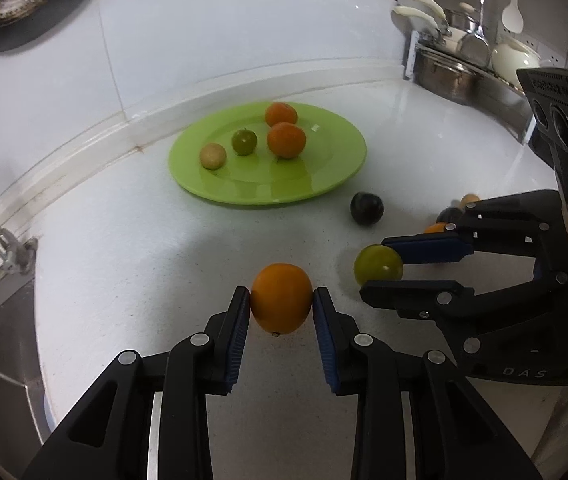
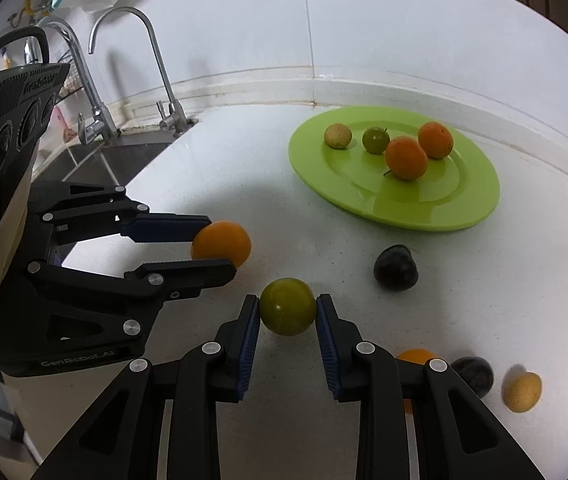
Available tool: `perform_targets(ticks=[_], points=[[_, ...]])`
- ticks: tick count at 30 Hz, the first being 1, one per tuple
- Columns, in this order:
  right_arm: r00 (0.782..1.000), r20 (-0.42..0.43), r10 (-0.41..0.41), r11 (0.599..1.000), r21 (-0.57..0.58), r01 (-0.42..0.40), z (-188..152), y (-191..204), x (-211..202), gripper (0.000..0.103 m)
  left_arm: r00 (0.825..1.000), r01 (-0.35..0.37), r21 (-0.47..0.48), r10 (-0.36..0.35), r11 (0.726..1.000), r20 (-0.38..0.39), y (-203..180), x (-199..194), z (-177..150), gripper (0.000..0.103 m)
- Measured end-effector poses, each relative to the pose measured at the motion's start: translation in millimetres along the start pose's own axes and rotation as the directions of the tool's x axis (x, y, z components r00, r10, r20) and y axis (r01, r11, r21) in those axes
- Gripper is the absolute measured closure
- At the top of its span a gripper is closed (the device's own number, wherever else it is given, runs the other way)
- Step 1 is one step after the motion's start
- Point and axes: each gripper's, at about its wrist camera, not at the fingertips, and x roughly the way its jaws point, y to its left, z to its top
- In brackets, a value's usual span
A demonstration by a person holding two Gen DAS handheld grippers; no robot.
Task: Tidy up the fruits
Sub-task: 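Grasp a large orange with the left gripper while the right gripper grasps a green-yellow fruit, then carry the orange with the left gripper while the right gripper carries its fruit toward the plate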
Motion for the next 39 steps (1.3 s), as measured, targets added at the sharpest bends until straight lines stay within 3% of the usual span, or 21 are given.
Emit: perform_targets(ticks=[26,39], points=[[0.979,0.2,-0.036,0.999,0.004,0.036,37.8,-6.9,-82.1,0.073,0.983,-0.06,-0.113,0.079,0.992,0.168,-13.7,-70.2,42.4,0.071],[0.956,0.289,-0.051,0.998,-0.007,0.055,71.6,-20.7,-98.3,0.073,0.967,-0.087,-0.151,0.12,0.985,0.225,-4.3,-71.5,77.1,0.071]])
